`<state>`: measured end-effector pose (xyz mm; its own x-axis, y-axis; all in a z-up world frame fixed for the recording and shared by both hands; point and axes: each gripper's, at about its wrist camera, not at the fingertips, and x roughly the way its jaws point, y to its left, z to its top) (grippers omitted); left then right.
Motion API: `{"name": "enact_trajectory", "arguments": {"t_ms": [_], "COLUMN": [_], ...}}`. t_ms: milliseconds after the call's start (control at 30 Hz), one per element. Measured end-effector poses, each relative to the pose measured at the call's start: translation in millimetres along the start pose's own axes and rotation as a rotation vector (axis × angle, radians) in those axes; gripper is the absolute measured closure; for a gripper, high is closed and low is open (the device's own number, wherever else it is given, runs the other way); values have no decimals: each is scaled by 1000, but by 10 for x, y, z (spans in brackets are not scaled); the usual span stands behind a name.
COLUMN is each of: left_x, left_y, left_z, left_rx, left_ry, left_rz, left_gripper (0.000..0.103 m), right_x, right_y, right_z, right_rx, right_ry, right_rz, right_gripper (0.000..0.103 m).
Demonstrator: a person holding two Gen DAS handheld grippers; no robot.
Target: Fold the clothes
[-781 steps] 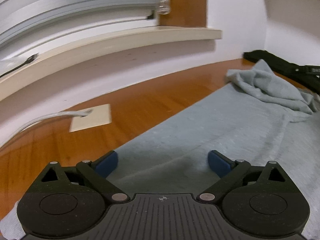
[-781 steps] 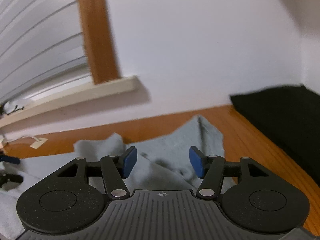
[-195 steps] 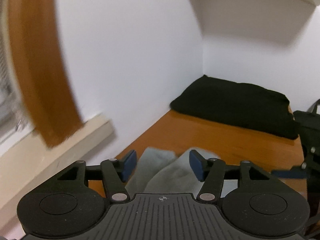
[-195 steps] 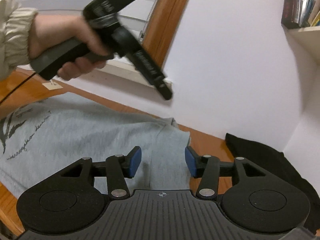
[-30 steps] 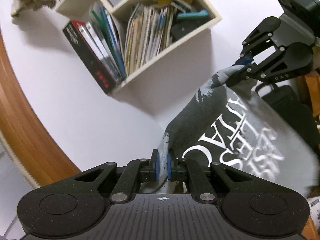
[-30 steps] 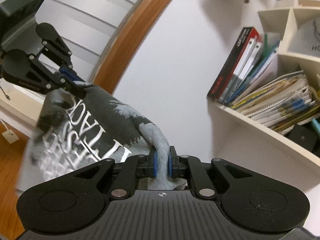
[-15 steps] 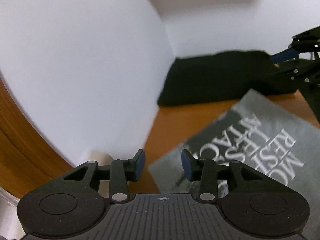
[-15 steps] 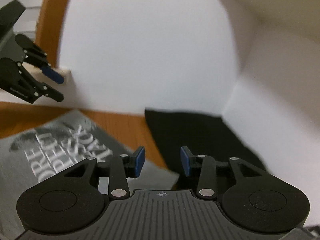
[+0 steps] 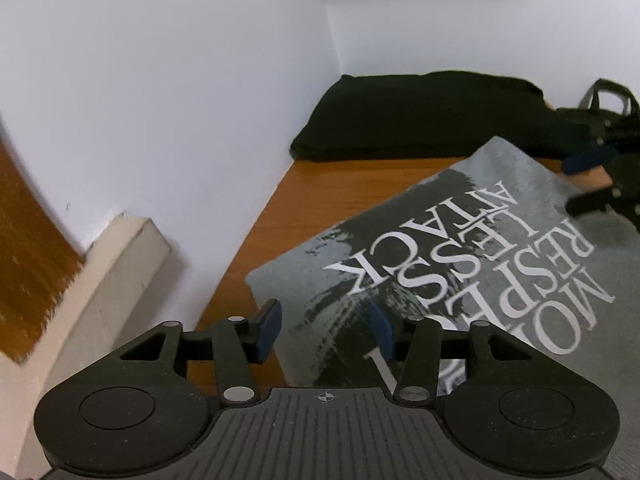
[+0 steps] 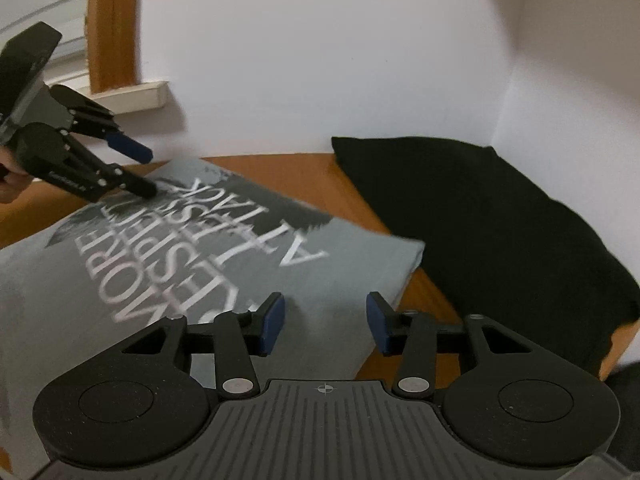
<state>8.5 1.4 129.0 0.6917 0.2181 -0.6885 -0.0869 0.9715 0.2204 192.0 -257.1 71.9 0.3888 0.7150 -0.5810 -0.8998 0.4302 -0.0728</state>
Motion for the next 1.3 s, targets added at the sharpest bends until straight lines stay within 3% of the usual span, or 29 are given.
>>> {"name": "enact_trajectory", "arguments": {"t_ms": [167,500,567,733,900,1067,1300], "left_x": [11,-53,-40,40,146,284,421], "left_y": [21,224,277,419,451,445,447], "left_z": [-176,-491,-532,-557,-435,-326,-201], "left_rx": [-40,-194,-236,-340,-384,-402,-387], "left_ry": [5,-20,-23,-17,-6,-23,-30], "left_rz": [-12,-32,-49,-96,-101,-131,-153], "left_gripper": [45,36,33,27,27,29,40], "right_x": [24,93,104,106,137,241,390], "right_y": [37,-108,-101,-176,-367,-483,-575], "right_z": [-156,-246,-268,-316,-304,-243,-133], "right_rx": [77,243,220,199,267,279,274], "right_ry": [49,-10,-26,-61,-75,-71,-53], "right_rz": [-8,-3,9,53,62,101,117], "right_gripper": [55,55,59,59,51,51,52]}}
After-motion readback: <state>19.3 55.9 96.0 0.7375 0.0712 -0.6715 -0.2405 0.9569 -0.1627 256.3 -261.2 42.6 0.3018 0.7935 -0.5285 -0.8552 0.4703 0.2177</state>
